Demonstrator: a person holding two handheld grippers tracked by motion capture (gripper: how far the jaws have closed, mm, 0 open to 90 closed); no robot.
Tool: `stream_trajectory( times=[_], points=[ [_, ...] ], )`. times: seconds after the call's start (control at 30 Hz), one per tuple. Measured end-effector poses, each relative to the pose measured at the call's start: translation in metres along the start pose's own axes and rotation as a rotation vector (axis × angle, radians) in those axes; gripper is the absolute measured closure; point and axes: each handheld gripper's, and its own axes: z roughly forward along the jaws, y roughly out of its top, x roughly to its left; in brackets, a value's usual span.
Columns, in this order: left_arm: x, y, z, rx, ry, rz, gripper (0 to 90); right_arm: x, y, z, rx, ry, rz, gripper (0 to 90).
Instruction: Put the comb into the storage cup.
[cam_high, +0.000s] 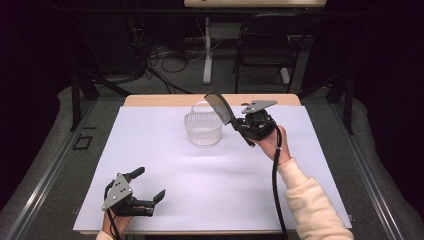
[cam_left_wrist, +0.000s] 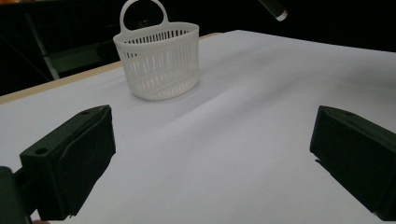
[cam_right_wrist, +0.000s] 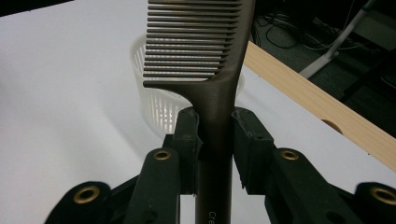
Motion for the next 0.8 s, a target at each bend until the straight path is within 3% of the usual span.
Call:
stream_trajectory(
  times=[0.8],
  points=[
    [0.000, 0.000, 0.000, 0.000, 0.000, 0.001, 0.2, -0.003, 0.011, 0.007, -0.017, -0.014, -0.004, 72.5]
  ],
)
